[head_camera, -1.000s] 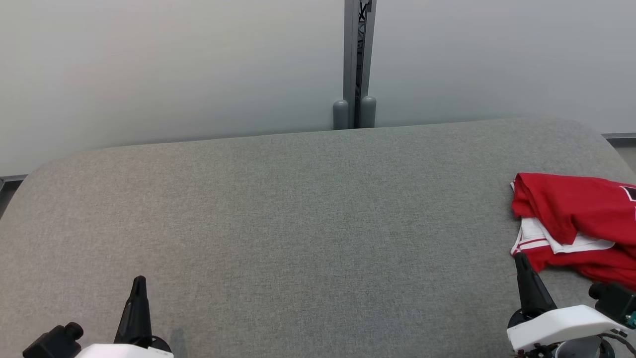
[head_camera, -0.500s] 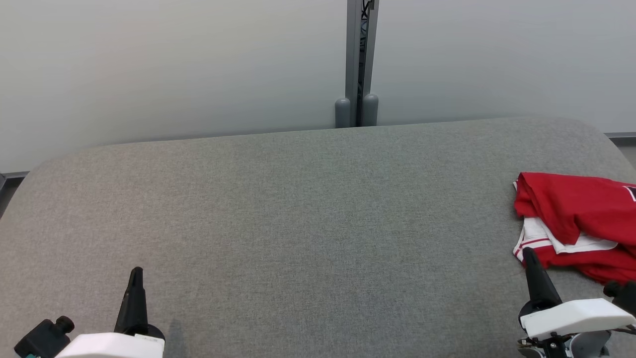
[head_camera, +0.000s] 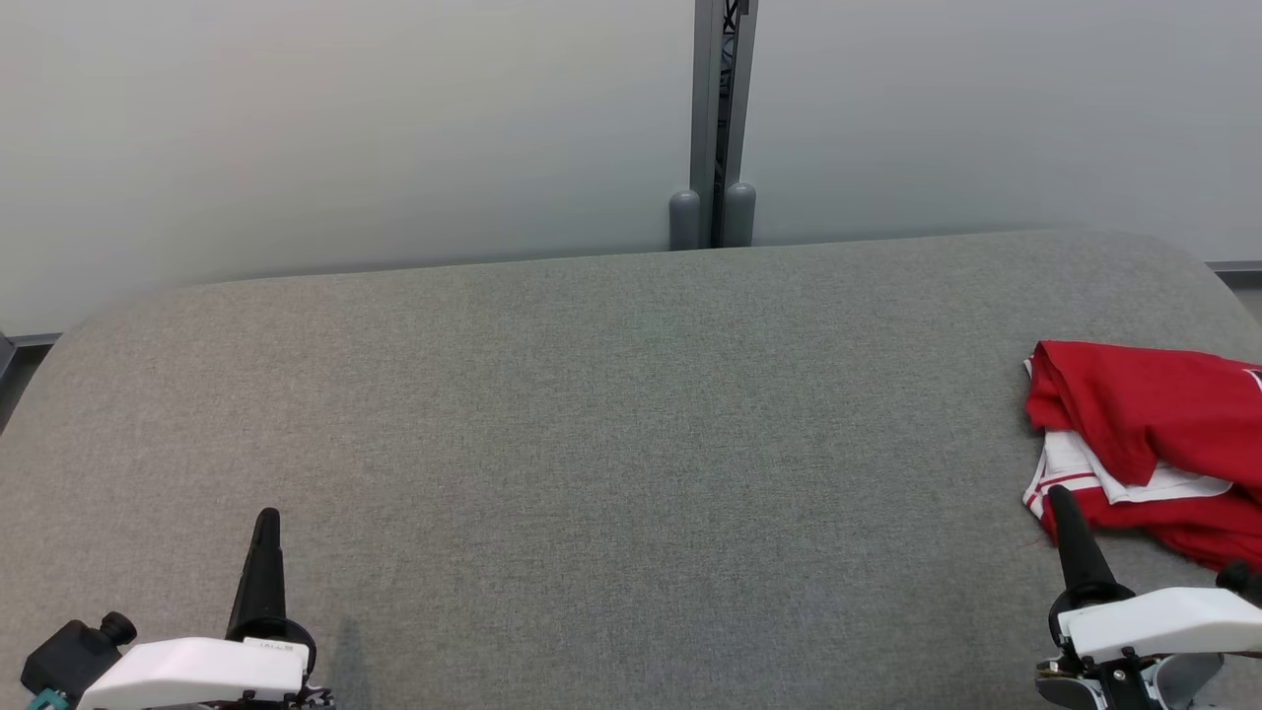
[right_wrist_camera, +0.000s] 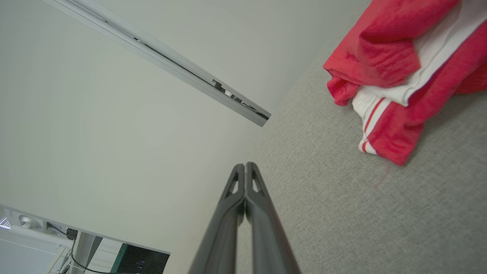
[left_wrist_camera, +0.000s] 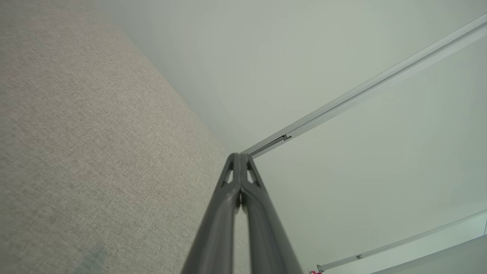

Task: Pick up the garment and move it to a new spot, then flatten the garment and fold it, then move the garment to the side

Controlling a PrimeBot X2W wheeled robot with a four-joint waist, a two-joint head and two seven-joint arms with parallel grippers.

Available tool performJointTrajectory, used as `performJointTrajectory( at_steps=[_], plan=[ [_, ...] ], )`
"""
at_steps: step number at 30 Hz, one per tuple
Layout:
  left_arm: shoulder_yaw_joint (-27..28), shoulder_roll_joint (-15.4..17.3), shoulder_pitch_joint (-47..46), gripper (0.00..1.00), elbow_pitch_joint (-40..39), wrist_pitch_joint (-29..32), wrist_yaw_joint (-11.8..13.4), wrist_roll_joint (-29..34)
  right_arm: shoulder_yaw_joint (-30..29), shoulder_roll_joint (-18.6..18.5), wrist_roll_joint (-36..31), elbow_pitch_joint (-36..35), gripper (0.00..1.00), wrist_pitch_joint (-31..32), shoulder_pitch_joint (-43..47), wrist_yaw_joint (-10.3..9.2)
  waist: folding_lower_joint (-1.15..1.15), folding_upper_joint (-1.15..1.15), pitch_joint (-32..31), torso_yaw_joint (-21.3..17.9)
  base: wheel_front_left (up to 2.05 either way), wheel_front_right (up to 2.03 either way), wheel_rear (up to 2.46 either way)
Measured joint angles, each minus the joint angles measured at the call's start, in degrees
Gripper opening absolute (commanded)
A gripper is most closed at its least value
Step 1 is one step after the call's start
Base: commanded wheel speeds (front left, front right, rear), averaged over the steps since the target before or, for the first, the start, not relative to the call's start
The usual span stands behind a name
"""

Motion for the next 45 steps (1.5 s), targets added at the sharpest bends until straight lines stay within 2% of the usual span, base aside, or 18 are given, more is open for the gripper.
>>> performJointTrajectory(
  at_steps=[24,45],
  plan=[
    [0.48,0.14,-2.36,0.00,0.35,3.54,-0.02,-13.08,-2.56,0.41,12.73,-0.69,0.00,3.61,-0.90,0.00,0.00,0.00,0.53,0.52,0.00,0.00,0.00],
    [0.86,0.24,-3.85,0.00,0.55,5.86,-0.19,-21.89,-4.31,0.73,21.39,-1.26,0.00,5.99,-1.14,-0.01,0.00,0.00,0.97,0.94,0.00,0.00,0.00]
  ],
)
